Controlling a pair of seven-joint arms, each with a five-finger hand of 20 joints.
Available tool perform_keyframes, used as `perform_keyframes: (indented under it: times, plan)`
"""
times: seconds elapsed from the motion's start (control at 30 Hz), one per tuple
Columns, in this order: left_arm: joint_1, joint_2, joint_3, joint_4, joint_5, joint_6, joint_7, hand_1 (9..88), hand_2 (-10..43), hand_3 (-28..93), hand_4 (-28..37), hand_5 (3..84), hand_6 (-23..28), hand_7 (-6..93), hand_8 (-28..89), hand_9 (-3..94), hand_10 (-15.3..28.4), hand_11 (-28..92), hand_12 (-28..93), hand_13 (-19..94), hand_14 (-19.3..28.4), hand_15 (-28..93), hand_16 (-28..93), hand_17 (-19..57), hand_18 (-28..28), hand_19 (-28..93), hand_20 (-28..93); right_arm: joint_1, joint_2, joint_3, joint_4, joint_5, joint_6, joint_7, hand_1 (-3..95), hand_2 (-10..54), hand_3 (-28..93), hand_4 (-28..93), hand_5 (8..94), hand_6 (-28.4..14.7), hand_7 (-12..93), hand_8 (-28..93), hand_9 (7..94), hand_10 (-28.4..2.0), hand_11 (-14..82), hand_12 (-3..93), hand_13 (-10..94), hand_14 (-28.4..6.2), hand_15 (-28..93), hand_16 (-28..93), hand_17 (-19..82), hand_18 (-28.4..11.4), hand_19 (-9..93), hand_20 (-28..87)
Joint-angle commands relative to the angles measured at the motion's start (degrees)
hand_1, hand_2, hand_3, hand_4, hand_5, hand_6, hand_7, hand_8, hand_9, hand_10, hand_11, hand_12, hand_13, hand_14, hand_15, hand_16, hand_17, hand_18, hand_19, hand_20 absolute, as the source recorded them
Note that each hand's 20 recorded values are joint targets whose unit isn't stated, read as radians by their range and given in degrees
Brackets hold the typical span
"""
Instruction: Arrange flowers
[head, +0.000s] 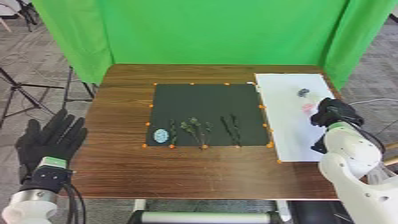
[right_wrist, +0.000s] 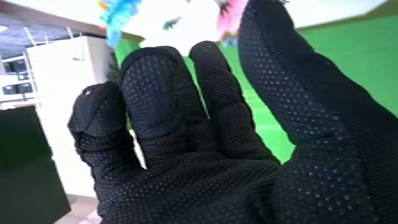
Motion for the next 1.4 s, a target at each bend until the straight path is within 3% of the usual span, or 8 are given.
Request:
perform_keyframes:
  times: [0.03,0.2,0.37,0.5,0.63,0.83,1.03,1.4]
  plan:
    - [1.7,-0.79,-0.03,-0.64,-1.19,1.6,1.29,30.2,6.7,72,-28.3,37.7,7.2,19.8,-10,31.0,14.5,22,11,23,13.9,36,-9,-2.2,9.2,28,7,3.5,-1.5,-2.2,7.1,2.3,-0.6,0.0,53.0,-9.5,76,-28,42.1,-6.7,16,-13,43.3,-12.8,11.4,12.5,60,-10.0,67,36,34,-22.8,85,40]
    - [1.5,-0.81,-0.02,-0.65,-0.61,1.35,1.02,30.3,6.7,72,-28.3,37.8,7.2,20.0,-10,31.2,14.5,22,11,23,14.0,37,-9,-2.3,9.2,28,7,3.0,-1.4,-2.7,7.7,1.5,1.0,0.0,55.6,-9.5,74,-28,45.9,-4.9,17,-14,46.8,-11.6,11.4,11.5,61,-8.8,63,37,34,-22.6,84,39]
    - [1.8,-0.71,0.01,-0.85,-0.26,1.23,0.84,30.2,6.9,72,-28.3,37.9,7.2,20.2,-10,31.2,14.5,22,11,23,14.0,37,-10,-2.4,9.2,28,7,1.5,-1.1,-2.4,7.8,2.3,3.1,-0.2,57.4,-9.5,71,-28,60.4,-0.3,20,-14,63.5,-9.9,12.9,14.3,67,-6.9,55,40,34,-22.6,84,41]
    - [2.1,-0.93,-0.2,-0.9,-0.95,1.46,1.01,30.1,6.9,72,-28.3,37.9,7.3,20.1,-10,31.3,14.5,22,11,23,14.0,37,-10,-2.4,9.3,28,7,1.0,-0.9,-3.2,8.3,1.0,6.2,-0.6,59.9,-9.5,65,-28,71.7,1.1,25,-2,78.5,-7.4,5.5,26.9,71,-7.3,57,39,36,-22.8,84,43]
    - [2.0,-0.86,-0.27,-0.91,-0.75,1.02,0.95,30.0,6.9,72,-28.3,38.0,7.3,20.0,-10,31.3,14.5,22,11,23,13.9,36,-10,-2.3,9.3,28,7,-0.2,-0.7,-3.0,6.5,0.0,8.6,-0.6,60.4,-9.5,66,-28,74.4,1.8,32,2,85.1,-7.6,6.0,33.3,73,-6.9,58,39,37,-22.5,85,44]
    - [1.9,-0.92,-0.56,-0.95,-0.79,0.62,0.76,29.9,7.0,72,-28.3,37.9,7.2,19.8,-10,31.2,14.5,22,11,23,13.9,36,-9,-2.2,9.3,28,7,-1.1,-0.6,-3.7,-1.1,-3.7,13.4,-3.2,60.5,-9.5,67,-28,75.6,1.6,33,3,86.7,-7.7,6.3,35.1,74,-6.6,58,40,38,-22.6,86,44]
    - [2.0,-0.8,-0.54,-1.07,-0.64,1.31,0.62,29.5,7.3,72,-28.3,37.9,7.3,19.6,-10,31.2,14.6,22,11,23,13.9,36,-9,-2.2,9.3,28,7,4.7,-2.3,-12.0,-4.9,-5.0,24.6,-10.3,60.2,-9.5,68,-28,75.7,1.4,33,3,86.8,-7.8,6.1,35.3,73,-6.2,57,41,38,-22.4,86,44]
    - [-2.1,-0.08,2.51,0.48,-0.38,0.95,-1.27,29.3,7.6,72,-28.3,38.0,7.3,19.4,-10,31.2,14.5,22,11,23,13.9,36,-9,-2.3,9.4,28,7,23.6,-13.2,-34.6,7.6,7.6,30.4,-21.5,59.8,-9.5,68,-28,75.5,1.5,34,3,86.2,-7.6,5.8,35.1,72,-5.8,56,43,37,-21.9,86,44]
